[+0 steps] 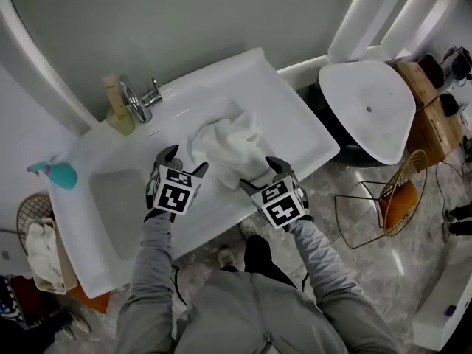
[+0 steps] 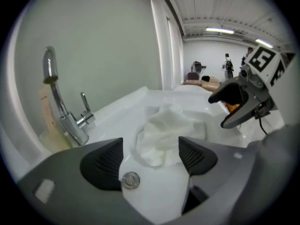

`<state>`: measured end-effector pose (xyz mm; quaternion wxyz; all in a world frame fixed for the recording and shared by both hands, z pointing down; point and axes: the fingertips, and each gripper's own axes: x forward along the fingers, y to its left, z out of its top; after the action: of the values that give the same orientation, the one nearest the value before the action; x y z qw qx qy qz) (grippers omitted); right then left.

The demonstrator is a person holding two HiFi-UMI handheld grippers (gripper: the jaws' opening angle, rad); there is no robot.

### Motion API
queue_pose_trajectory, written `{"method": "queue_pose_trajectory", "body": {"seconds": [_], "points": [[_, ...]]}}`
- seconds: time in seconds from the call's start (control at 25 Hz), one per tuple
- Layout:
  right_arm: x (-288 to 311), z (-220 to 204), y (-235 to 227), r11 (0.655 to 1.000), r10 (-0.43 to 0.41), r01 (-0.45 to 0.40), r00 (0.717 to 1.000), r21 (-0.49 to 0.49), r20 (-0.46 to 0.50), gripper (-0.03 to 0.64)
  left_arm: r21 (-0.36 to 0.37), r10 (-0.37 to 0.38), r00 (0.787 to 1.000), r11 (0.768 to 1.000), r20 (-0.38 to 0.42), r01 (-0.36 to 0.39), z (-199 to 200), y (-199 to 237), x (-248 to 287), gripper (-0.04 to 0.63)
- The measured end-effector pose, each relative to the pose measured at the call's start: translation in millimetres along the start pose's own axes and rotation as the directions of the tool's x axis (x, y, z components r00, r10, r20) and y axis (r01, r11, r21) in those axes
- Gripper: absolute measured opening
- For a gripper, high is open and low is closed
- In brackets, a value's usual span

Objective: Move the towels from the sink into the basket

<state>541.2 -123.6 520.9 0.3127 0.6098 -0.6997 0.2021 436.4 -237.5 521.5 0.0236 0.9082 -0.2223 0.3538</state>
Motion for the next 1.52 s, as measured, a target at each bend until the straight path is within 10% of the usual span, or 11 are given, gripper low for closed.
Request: {"method": "queue_pose_trajectory", "body": {"seconds": [0.48, 1.16, 1.52], "points": [[104, -39, -7, 0.971, 0.143, -0.197, 0.934, -0.136, -0.328, 0.413, -0.223, -0.124, 0.978, 0.971, -0.170, 0.084, -52, 40, 107, 0.413], [159, -84, -6, 0.888, -0.016, -0.276, 0.780, -0.368, -0.625, 0.422, -0.306, -0.366, 0.901, 0.907, -0.233, 0.289, -65, 9, 180, 0.352], [155, -86, -6, 0.879, -0.001, -0.297, 0.781, -0.373, -0.624, 0.172, -0.325, -0.363, 0.912, 0.900, -0.192, 0.290, -59, 14, 177, 0.130]]}}
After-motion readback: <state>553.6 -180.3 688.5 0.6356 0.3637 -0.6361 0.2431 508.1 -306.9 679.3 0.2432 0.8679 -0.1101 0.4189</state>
